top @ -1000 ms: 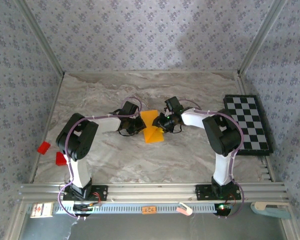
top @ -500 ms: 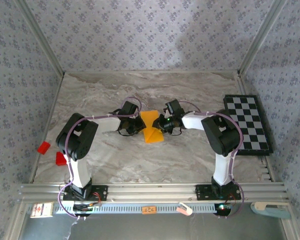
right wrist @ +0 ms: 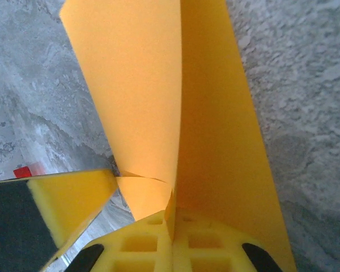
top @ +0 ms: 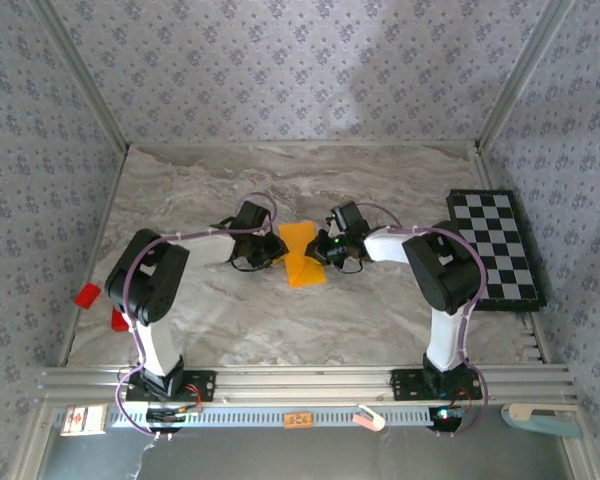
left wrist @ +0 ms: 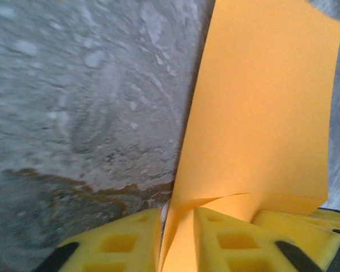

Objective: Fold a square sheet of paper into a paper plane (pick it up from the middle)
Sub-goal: Pick up the paper from the center of the table, then turn over the paper at the center of the table.

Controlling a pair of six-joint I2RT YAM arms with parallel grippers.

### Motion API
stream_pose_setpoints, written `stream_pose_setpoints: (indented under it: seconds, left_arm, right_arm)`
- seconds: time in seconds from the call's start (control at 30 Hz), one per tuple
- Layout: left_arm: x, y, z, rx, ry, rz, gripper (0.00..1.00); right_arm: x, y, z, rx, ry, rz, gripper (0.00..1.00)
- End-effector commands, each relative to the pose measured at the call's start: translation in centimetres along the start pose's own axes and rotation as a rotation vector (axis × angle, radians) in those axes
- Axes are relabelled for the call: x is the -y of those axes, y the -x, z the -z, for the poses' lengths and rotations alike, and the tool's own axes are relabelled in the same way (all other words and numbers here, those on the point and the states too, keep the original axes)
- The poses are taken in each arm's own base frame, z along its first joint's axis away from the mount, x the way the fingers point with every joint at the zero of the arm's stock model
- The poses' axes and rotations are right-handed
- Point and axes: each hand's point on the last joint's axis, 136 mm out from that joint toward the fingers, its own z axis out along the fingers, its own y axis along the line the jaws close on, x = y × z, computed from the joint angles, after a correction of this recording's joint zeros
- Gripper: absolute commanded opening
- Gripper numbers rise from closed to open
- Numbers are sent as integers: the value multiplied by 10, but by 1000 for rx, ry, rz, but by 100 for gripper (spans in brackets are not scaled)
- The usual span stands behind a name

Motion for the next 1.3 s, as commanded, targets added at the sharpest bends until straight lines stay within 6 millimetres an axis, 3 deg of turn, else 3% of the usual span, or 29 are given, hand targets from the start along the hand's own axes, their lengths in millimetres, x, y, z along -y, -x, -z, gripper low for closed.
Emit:
stream_pose_setpoints:
  seconds: [0.0,0.13,0.37,0.5,0.6,0.8,1.1,1.27]
  left_arm:
    - [12,14,31,93,-74,-27,31]
    - [22,26,58,163,-186,-24,45]
    - [64,29,108,239,-422,-61,86]
    - [90,25,126,216,-576,-72,99]
    - [107,21,130,166,-667,-73,100]
    - [123,19,135,131,-744,-78,96]
    - [133,19,149,155,-798,-110,61]
    - [130,20,149,169,-788,-104,49]
  right_arm:
    - [-25,11,17,65,67,54,4]
    - [-57,21,33,85,187,107,4]
    - [-115,35,68,87,405,160,4]
    - [-141,39,86,85,497,168,5]
    - [-154,40,97,78,552,167,5]
    - [-165,39,109,77,598,165,6]
    - [-166,42,113,74,613,144,6]
    - [-164,43,112,75,607,139,6]
